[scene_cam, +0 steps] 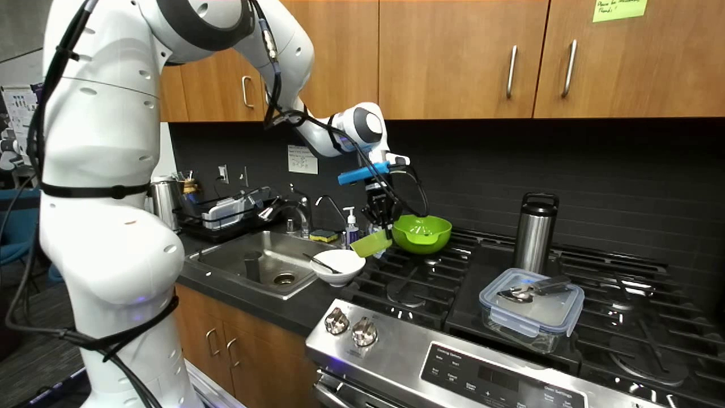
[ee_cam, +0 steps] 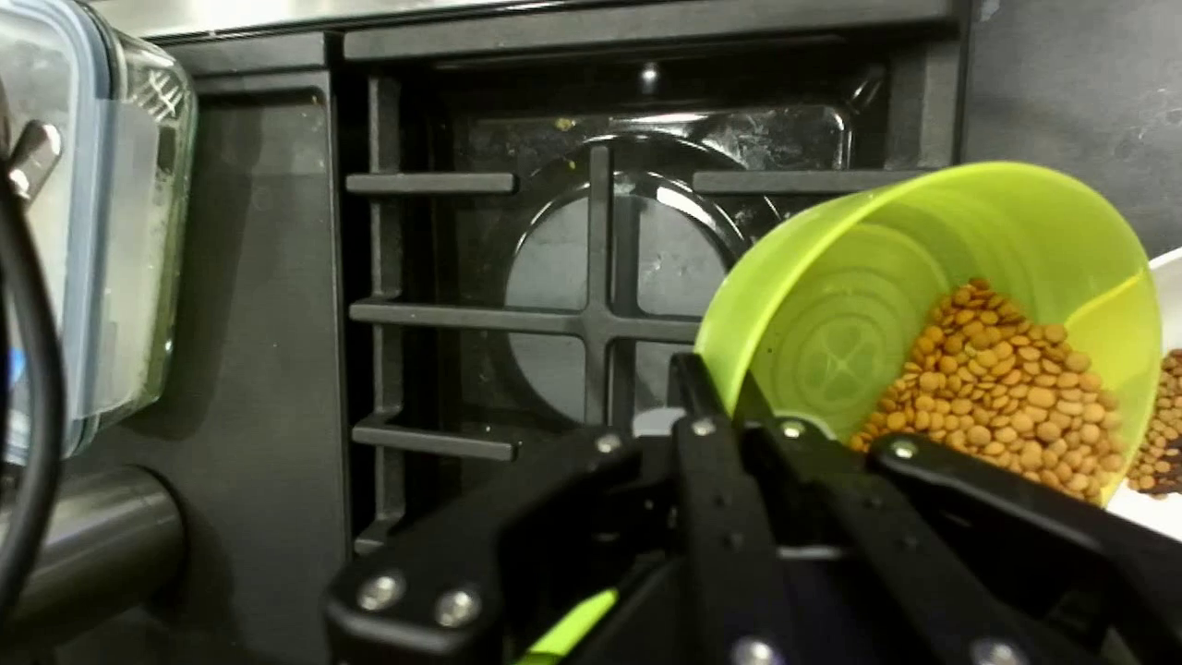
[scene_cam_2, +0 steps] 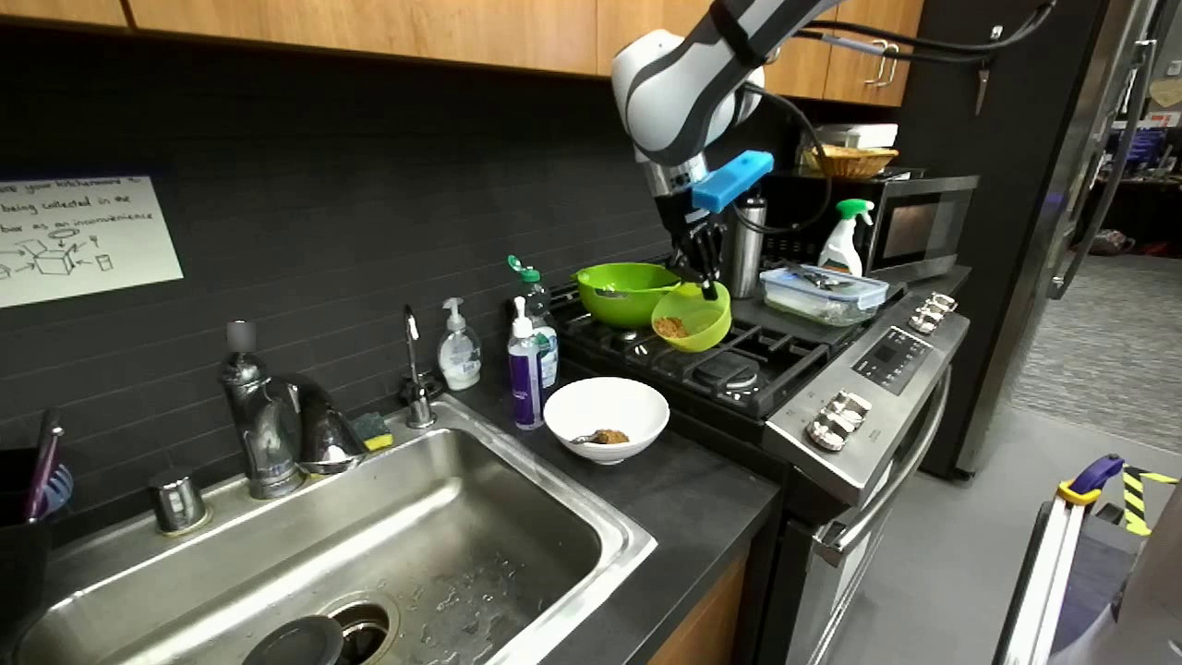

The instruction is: Pour some of the content of the yellow bowl into the white bowl

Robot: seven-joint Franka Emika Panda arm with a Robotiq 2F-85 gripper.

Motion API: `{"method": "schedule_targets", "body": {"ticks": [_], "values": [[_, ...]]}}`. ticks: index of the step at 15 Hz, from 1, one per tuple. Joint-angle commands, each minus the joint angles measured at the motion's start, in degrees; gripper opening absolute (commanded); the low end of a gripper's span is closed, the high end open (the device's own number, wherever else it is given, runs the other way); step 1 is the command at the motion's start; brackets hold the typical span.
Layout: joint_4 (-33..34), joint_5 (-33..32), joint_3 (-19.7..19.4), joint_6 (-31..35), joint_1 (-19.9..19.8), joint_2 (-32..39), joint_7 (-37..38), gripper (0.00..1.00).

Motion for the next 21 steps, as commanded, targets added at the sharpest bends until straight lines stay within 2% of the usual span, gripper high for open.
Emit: {"method": "schedule_targets", "body": {"ticks": [1,21], "values": [[-2.82,2.3,-1.1,2.3,-1.37,-2.7,-2.04,0.01],[-8.5,14.73,-3.72,10.46,-5.3,-3.5,-7.63,0.01]]}}
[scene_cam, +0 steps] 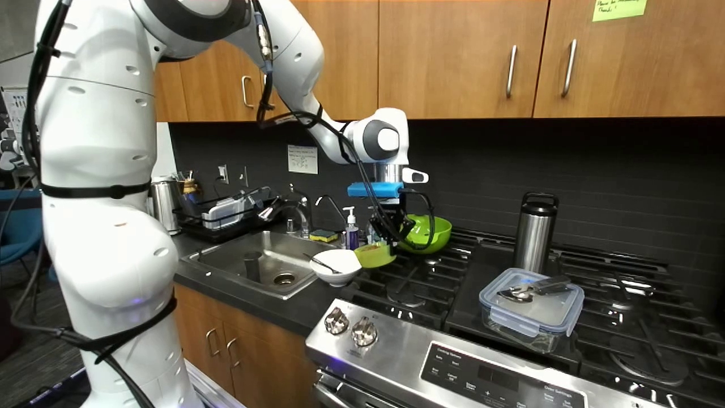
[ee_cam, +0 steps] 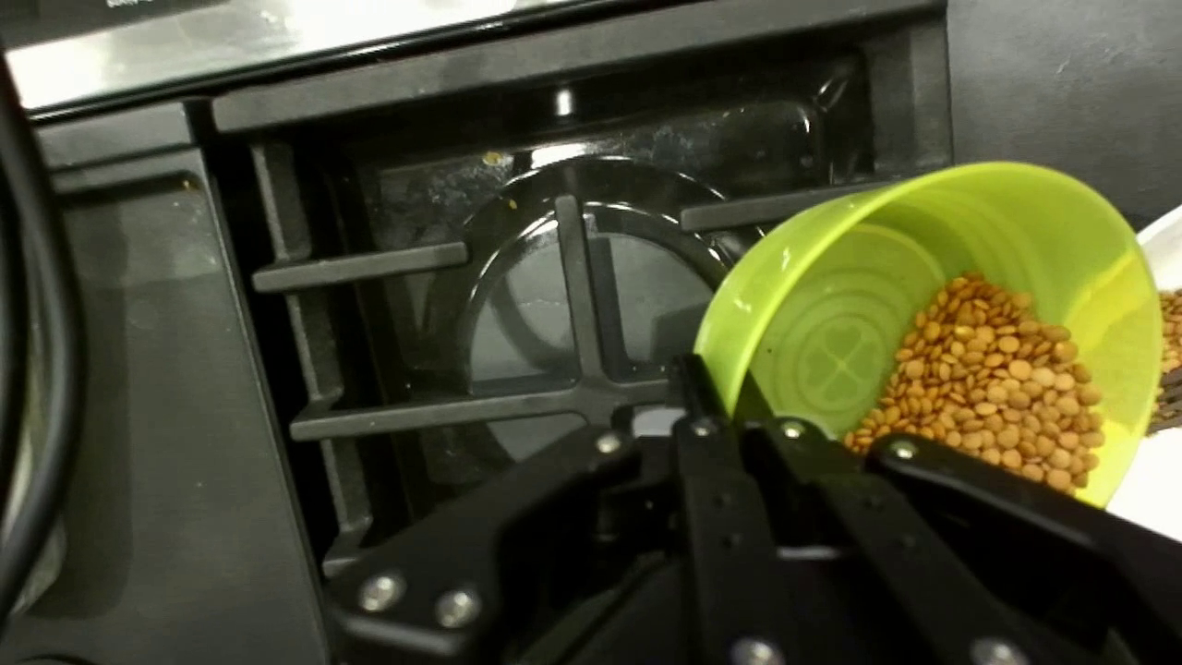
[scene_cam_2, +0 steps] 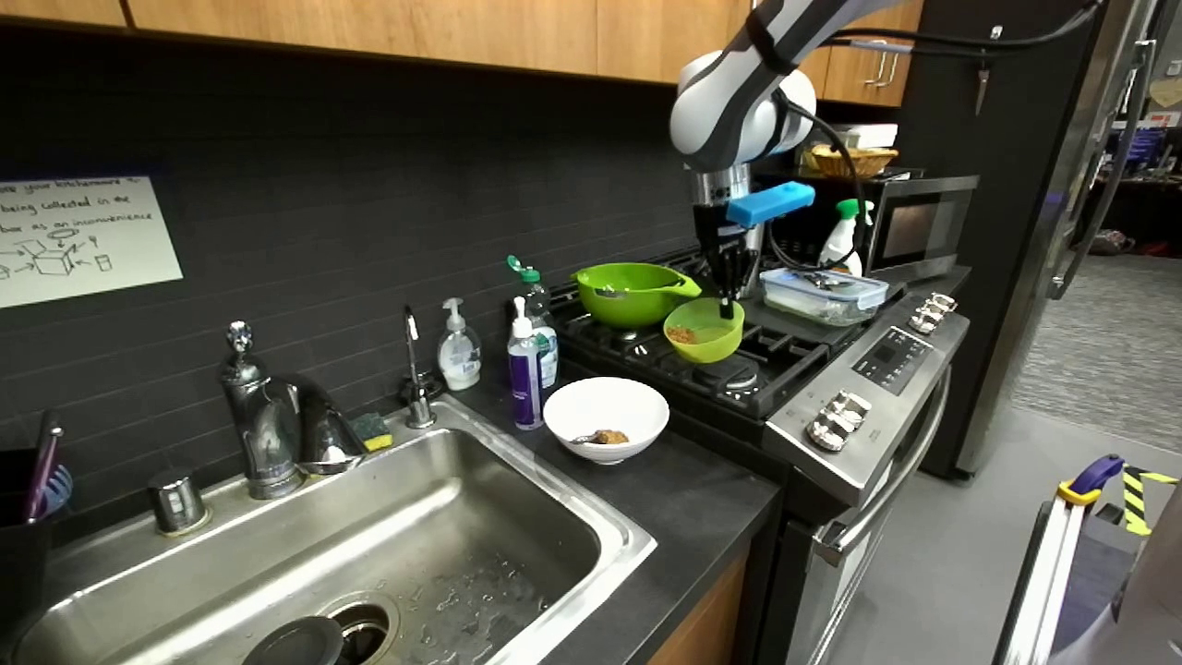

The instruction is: Pour some of the content of the yellow bowl into the white bowl

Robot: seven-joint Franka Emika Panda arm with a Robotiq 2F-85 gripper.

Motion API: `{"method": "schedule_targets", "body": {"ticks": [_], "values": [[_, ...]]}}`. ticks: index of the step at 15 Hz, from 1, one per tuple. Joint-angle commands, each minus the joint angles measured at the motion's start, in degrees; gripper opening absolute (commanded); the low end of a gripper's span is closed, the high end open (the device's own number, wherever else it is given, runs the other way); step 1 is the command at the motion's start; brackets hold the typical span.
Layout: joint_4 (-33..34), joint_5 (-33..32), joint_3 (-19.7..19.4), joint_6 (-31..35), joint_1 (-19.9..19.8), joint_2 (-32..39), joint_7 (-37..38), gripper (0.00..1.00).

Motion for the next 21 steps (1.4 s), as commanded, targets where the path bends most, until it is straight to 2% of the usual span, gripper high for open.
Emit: {"method": "schedule_targets", "body": {"ticks": [1,10,21], "values": [[-2.32,2.49,-0.52,1.6,-0.98,-1.88,-2.41,0.01],[-4.25,5.78,-1.15,4.07,-2.14,-1.5,-4.74,0.01],[-6.1,6.92,-2.65,5.8,-3.89,-0.81,-5.07,0.01]]}}
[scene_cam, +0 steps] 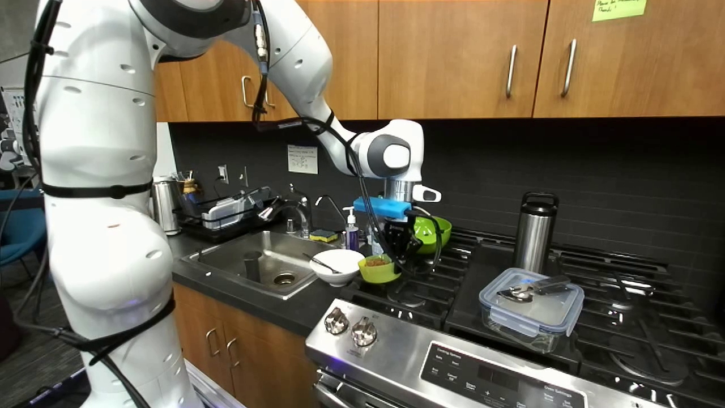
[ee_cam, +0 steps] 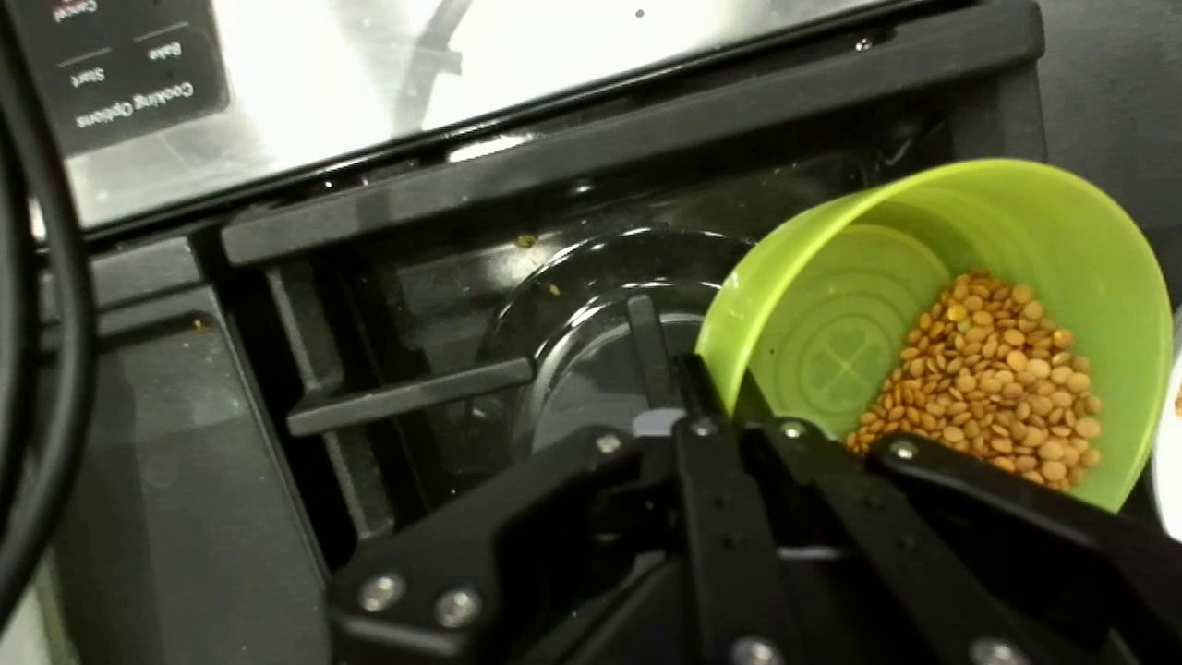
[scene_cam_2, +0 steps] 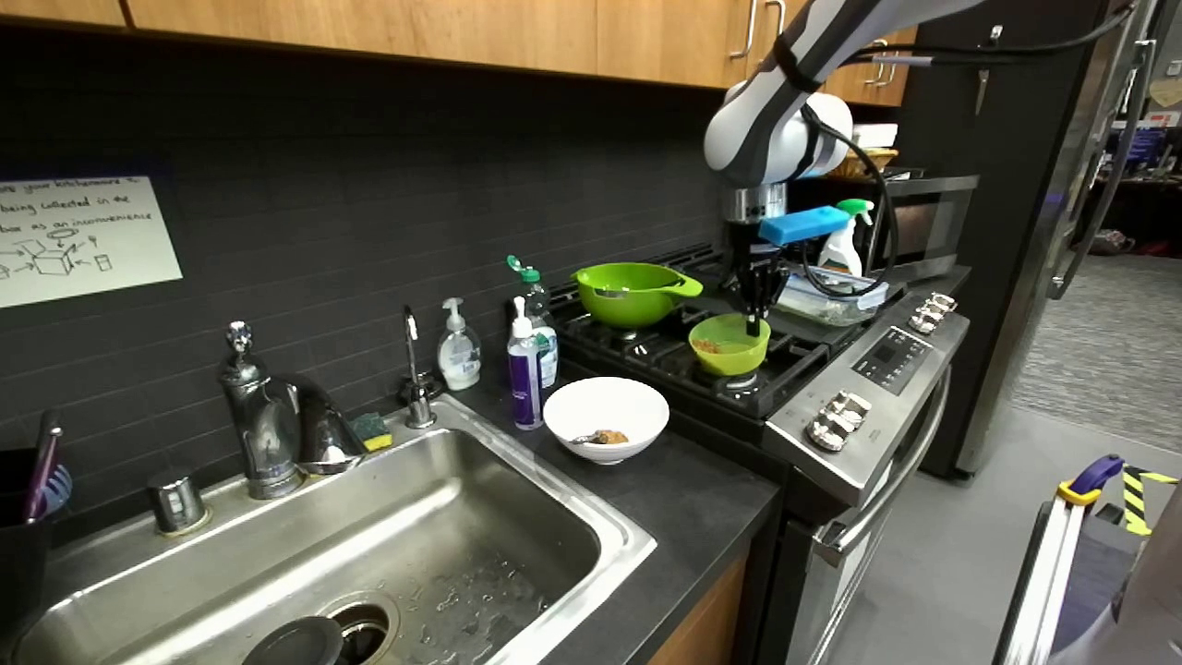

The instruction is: Pour some of the content of the yellow bowl into the white bowl

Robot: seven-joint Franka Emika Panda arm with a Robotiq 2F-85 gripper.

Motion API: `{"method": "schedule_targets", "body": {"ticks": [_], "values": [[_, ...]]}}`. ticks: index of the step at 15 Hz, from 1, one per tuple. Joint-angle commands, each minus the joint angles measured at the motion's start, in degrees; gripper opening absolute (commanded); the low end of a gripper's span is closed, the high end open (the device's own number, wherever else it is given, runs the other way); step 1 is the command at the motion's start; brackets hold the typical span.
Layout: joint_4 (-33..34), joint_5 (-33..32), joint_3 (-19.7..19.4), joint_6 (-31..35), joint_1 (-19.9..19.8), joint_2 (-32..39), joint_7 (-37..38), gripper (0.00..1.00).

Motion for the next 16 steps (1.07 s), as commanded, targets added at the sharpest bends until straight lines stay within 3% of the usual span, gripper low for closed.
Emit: {"method": "schedule_targets", "body": {"ticks": [1,13,14,15,16], "values": [[-1.49,1.97,-0.29,1.47,-0.56,-0.75,-2.16,0.01],[-2.7,4.91,-0.66,3.48,-1.39,0.03,-4.61,0.02],[-2.8,5.07,-0.67,3.59,-1.46,0.01,-4.72,0.04],[-2.93,5.1,-0.68,3.72,-1.48,-0.07,-4.74,0.29],[-2.99,5.05,-0.72,3.81,-1.5,-0.12,-4.68,0.3]]}}
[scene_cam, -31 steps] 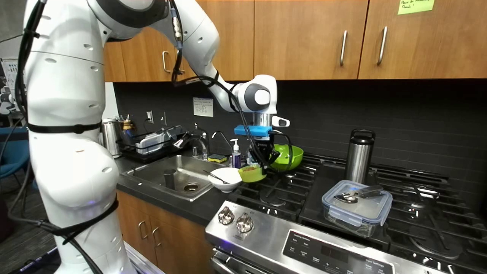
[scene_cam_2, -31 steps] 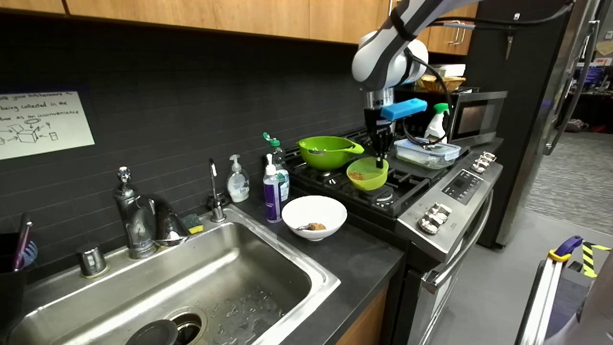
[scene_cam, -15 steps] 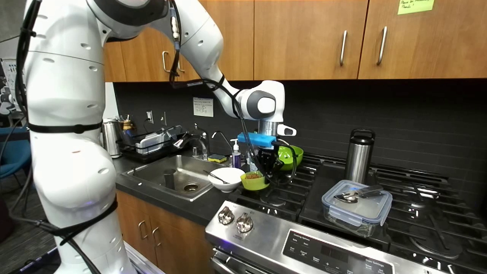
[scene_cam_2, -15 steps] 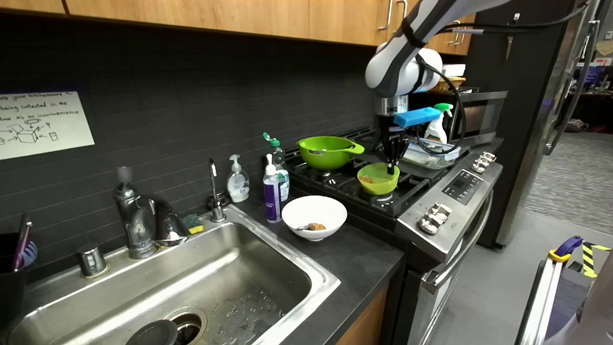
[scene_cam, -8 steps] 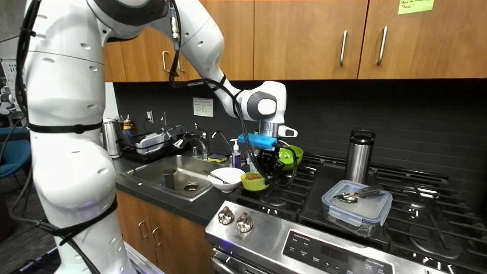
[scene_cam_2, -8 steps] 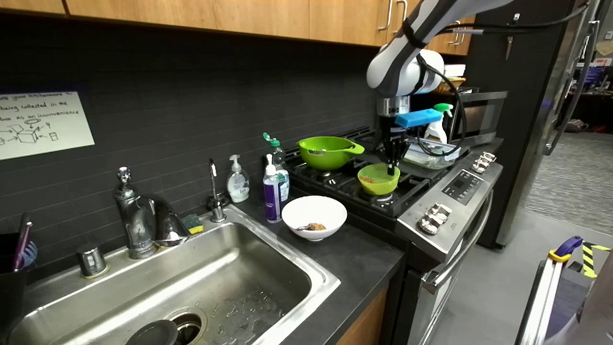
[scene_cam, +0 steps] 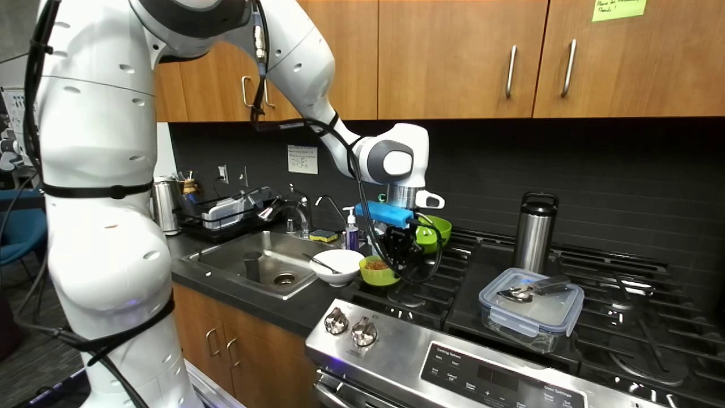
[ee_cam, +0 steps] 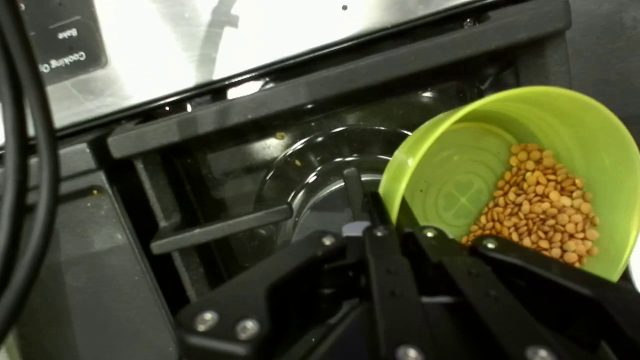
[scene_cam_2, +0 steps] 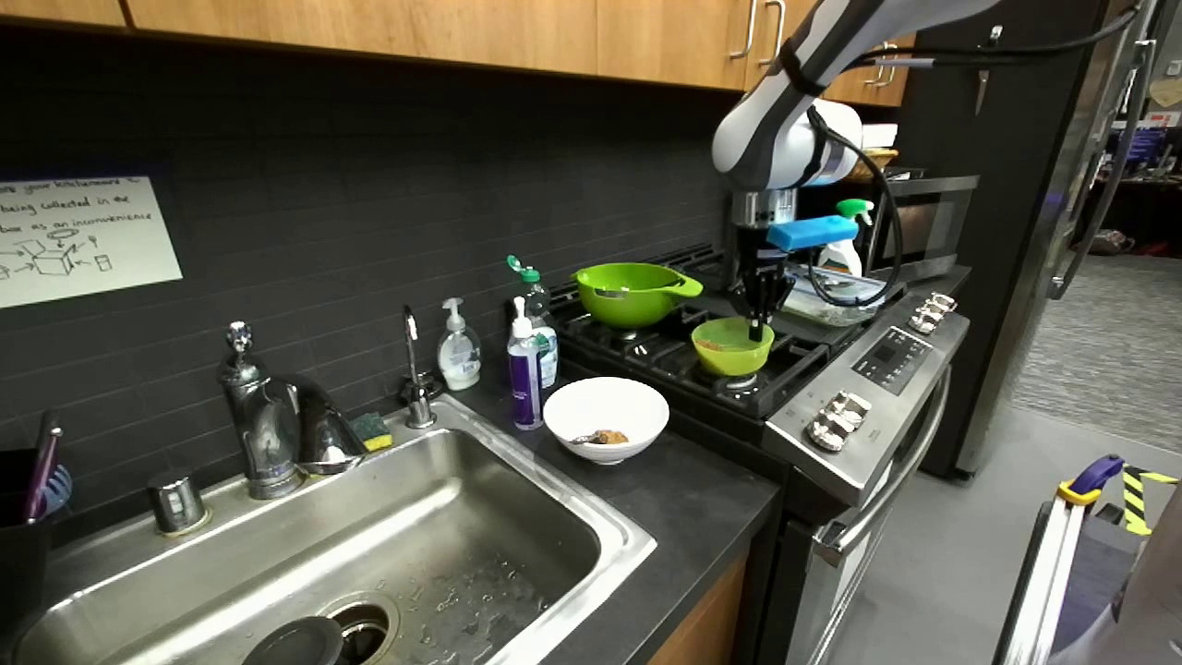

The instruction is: Pour some of the content of the yellow bowl into the white bowl

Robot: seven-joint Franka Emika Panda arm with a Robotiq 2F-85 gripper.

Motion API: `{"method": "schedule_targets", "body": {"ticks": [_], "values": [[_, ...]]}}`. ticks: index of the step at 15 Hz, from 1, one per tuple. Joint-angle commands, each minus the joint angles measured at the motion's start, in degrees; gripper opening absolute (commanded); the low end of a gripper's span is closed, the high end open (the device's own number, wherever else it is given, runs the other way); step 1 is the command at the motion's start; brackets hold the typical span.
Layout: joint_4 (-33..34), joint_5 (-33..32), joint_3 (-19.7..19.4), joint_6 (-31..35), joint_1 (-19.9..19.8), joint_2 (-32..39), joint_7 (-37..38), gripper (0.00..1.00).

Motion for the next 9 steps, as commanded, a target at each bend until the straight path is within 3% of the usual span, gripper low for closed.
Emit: {"method": "schedule_targets", "body": {"ticks": [1,9], "values": [[-1.86,0.94,-0.2,1.73,-0.46,-0.47,-1.48,0.33],[-2.7,0.4,0.18,2.29,0.15,-1.18,-0.45,0.87]]}}
